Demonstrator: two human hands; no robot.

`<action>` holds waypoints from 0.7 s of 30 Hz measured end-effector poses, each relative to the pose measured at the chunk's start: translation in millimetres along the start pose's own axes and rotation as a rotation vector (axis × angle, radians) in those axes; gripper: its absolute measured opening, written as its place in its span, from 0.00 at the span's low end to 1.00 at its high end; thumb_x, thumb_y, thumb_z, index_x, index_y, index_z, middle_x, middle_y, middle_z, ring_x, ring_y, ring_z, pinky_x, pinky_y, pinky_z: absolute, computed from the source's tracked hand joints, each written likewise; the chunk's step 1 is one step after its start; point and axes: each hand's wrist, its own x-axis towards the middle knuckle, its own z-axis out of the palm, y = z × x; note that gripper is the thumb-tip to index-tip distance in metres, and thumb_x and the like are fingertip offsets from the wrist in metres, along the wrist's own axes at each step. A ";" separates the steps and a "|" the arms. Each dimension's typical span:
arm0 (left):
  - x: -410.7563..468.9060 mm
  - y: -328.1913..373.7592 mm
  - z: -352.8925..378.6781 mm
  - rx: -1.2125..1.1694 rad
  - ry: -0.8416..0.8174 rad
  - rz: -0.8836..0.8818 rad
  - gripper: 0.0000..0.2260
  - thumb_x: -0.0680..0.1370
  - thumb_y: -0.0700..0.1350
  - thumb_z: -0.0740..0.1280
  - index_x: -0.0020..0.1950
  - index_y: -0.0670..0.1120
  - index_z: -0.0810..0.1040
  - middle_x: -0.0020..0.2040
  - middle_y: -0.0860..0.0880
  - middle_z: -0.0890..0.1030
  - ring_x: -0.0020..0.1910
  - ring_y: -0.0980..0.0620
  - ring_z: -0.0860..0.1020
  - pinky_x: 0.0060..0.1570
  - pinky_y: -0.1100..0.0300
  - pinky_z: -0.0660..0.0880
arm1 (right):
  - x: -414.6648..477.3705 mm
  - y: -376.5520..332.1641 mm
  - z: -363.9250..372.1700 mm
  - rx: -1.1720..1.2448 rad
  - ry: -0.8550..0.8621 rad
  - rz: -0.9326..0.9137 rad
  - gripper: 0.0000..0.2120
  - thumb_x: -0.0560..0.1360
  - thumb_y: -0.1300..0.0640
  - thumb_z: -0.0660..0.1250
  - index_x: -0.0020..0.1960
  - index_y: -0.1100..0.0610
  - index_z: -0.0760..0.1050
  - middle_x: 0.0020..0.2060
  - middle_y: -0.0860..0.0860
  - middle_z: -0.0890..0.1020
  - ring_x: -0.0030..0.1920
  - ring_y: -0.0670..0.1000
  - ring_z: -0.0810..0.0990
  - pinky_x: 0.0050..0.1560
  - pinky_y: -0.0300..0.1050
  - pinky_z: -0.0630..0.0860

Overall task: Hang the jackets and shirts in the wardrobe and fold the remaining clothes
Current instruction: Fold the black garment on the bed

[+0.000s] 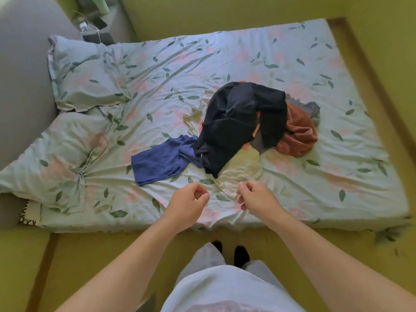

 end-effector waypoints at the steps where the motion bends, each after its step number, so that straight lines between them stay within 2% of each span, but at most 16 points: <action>1: 16.9 0.6 -1.6 0.025 -0.012 0.005 0.03 0.81 0.51 0.67 0.50 0.55 0.78 0.45 0.58 0.81 0.43 0.60 0.78 0.37 0.66 0.69 | 10.3 -4.9 -8.0 0.007 0.012 0.019 0.16 0.84 0.46 0.55 0.48 0.54 0.77 0.41 0.50 0.83 0.42 0.51 0.83 0.37 0.45 0.77; 4: 78.0 6.1 -3.8 0.091 -0.068 0.051 0.03 0.81 0.51 0.67 0.53 0.53 0.77 0.48 0.57 0.80 0.45 0.61 0.77 0.37 0.67 0.69 | 45.7 -23.7 -34.7 0.046 0.129 0.059 0.16 0.84 0.48 0.55 0.47 0.53 0.77 0.42 0.50 0.83 0.43 0.52 0.83 0.40 0.48 0.77; 7: 157.4 15.9 0.3 0.115 -0.123 0.084 0.08 0.81 0.49 0.67 0.59 0.50 0.76 0.50 0.56 0.81 0.47 0.53 0.80 0.44 0.56 0.77 | 83.0 -31.2 -47.8 0.091 0.236 0.127 0.16 0.84 0.48 0.56 0.46 0.54 0.77 0.42 0.52 0.84 0.44 0.55 0.83 0.47 0.54 0.79; 10: 246.2 27.0 16.1 0.200 -0.149 0.170 0.18 0.80 0.47 0.68 0.69 0.46 0.73 0.62 0.49 0.79 0.59 0.48 0.79 0.57 0.52 0.77 | 115.9 -25.4 -40.3 0.099 0.267 0.213 0.18 0.83 0.49 0.56 0.48 0.58 0.78 0.44 0.56 0.84 0.45 0.59 0.83 0.48 0.58 0.80; 13: 329.6 41.9 32.8 0.335 -0.186 0.279 0.25 0.80 0.48 0.68 0.76 0.46 0.67 0.70 0.45 0.74 0.64 0.45 0.77 0.59 0.52 0.75 | 144.3 -18.1 -23.8 0.118 0.253 0.280 0.17 0.84 0.48 0.55 0.49 0.57 0.78 0.45 0.55 0.83 0.46 0.57 0.83 0.49 0.57 0.80; 16: 396.7 54.3 49.0 0.442 -0.237 0.315 0.29 0.80 0.47 0.69 0.79 0.47 0.63 0.77 0.44 0.66 0.68 0.42 0.75 0.63 0.48 0.76 | 160.5 -11.9 -8.4 0.133 0.241 0.316 0.18 0.84 0.47 0.53 0.49 0.55 0.77 0.45 0.54 0.83 0.46 0.56 0.83 0.48 0.55 0.79; 18: 429.2 56.6 60.7 0.513 -0.270 0.305 0.30 0.80 0.44 0.69 0.80 0.46 0.61 0.80 0.45 0.59 0.69 0.40 0.74 0.62 0.47 0.76 | 165.7 -7.2 -1.9 0.153 0.239 0.340 0.19 0.84 0.46 0.53 0.51 0.56 0.77 0.46 0.55 0.83 0.45 0.57 0.83 0.48 0.56 0.79; 21: 461.7 47.0 77.4 0.571 -0.286 0.251 0.37 0.78 0.39 0.69 0.82 0.49 0.55 0.83 0.47 0.47 0.65 0.39 0.76 0.46 0.52 0.79 | 168.3 6.1 5.9 0.185 0.274 0.391 0.19 0.84 0.45 0.54 0.51 0.56 0.77 0.45 0.55 0.83 0.44 0.57 0.83 0.48 0.54 0.79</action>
